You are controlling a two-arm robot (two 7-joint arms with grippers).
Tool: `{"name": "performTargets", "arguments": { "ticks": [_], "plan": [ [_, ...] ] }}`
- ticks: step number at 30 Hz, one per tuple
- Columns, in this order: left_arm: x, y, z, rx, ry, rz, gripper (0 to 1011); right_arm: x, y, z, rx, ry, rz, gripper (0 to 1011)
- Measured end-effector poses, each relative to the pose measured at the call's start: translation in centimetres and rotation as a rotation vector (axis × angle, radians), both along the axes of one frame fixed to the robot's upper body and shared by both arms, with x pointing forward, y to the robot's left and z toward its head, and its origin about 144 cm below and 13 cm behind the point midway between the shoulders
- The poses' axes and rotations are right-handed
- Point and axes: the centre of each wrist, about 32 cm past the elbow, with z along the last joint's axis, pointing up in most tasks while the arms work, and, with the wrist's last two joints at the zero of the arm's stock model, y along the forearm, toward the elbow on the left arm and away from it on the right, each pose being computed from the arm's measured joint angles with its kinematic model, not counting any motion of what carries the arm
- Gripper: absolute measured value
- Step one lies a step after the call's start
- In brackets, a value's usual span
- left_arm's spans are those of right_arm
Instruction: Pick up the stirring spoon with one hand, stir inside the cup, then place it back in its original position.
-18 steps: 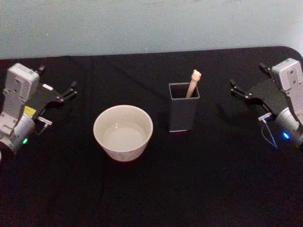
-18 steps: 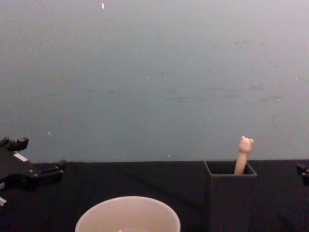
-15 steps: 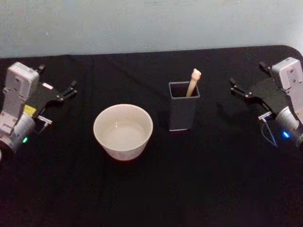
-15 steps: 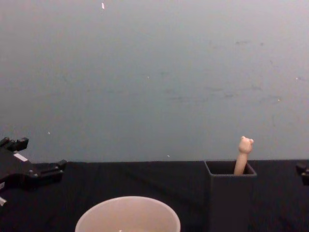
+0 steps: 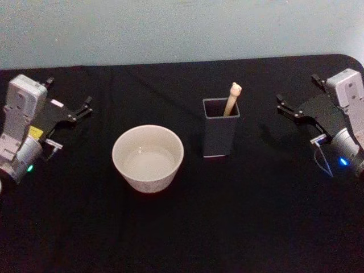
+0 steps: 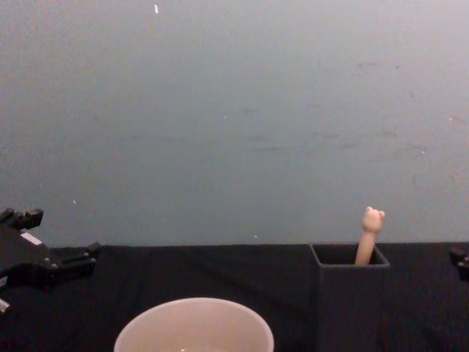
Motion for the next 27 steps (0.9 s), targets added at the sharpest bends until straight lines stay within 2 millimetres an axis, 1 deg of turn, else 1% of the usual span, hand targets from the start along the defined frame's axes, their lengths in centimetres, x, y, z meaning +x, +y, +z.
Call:
{"name": "performTargets", "arguments": {
  "ticks": [27],
  "plan": [
    [0.0,0.0,0.0,0.0,0.0,0.0,1001,0.0,0.0,0.0,0.0,0.0,0.0,1002]
  ]
}}
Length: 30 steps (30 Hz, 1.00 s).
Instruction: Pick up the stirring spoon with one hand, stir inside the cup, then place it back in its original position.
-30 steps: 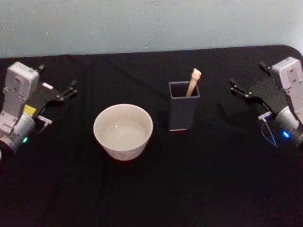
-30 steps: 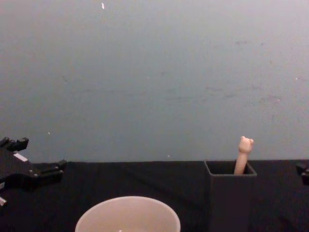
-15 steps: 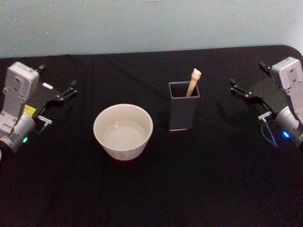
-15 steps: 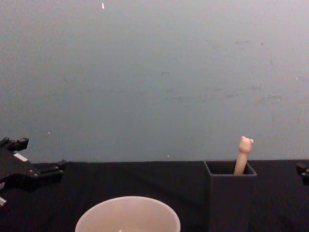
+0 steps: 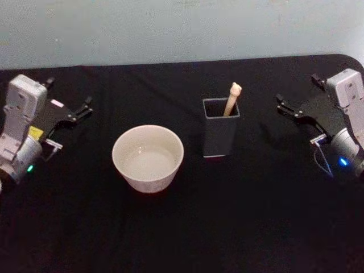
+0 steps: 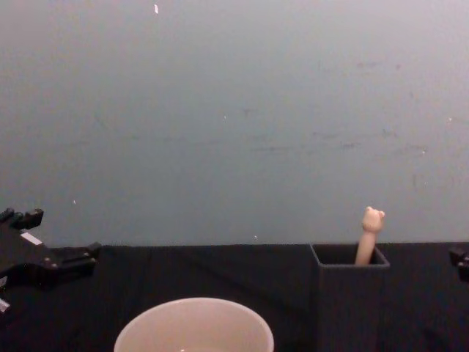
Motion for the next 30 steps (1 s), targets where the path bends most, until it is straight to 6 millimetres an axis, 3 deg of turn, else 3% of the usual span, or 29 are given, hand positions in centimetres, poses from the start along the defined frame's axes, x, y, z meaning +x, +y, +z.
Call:
{"name": "performTargets", "arguments": {
  "ticks": [19,30],
  "plan": [
    [0.0,0.0,0.0,0.0,0.0,0.0,1001,-0.1,-0.1,0.2,0.015,0.004,0.016,1002],
    [0.0,0.0,0.0,0.0,0.0,0.0,1001,-1.0,0.0,2.4,0.135,0.057,0.084,1002]
  ]
}}
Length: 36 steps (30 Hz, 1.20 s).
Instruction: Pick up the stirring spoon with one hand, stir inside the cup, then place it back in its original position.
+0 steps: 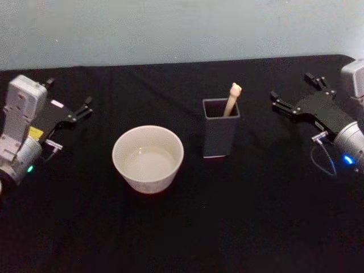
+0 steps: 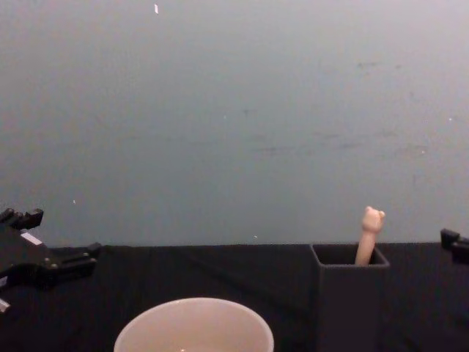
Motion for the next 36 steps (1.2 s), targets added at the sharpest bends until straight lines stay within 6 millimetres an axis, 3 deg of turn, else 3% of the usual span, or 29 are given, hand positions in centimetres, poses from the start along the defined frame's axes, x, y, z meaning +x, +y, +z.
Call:
{"name": "performTargets", "arguments": {
  "ticks": [11,21,36],
  "plan": [
    [0.0,0.0,0.0,0.0,0.0,0.0,1001,-1.3,-0.2,2.5,0.144,0.157,0.131,1002],
    [0.0,0.0,0.0,0.0,0.0,0.0,1001,-1.8,-0.1,2.9,0.216,0.241,0.229,1002],
    [0.0,0.0,0.0,0.0,0.0,0.0,1001,0.4,2.1,2.1,0.259,0.27,0.26,1002]
  ]
}}
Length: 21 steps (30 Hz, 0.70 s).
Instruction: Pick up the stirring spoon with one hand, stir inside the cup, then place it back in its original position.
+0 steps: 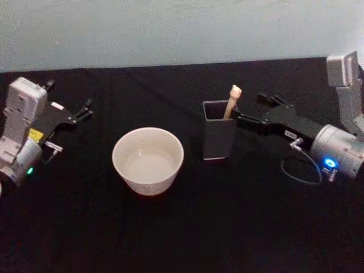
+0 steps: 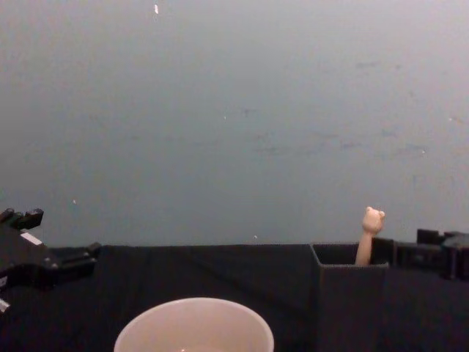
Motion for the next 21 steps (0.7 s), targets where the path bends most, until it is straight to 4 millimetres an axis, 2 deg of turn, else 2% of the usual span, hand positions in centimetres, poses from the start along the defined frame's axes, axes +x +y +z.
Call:
{"name": "performTargets", "arguments": {
  "ticks": [11,21],
  "plan": [
    [0.0,0.0,0.0,0.0,0.0,0.0,1001,1.9,1.8,-0.7,-0.011,-0.055,0.0,1002],
    [0.0,0.0,0.0,0.0,0.0,0.0,1001,2.5,2.3,-1.2,-0.008,-0.072,0.003,1003]
  ]
}}
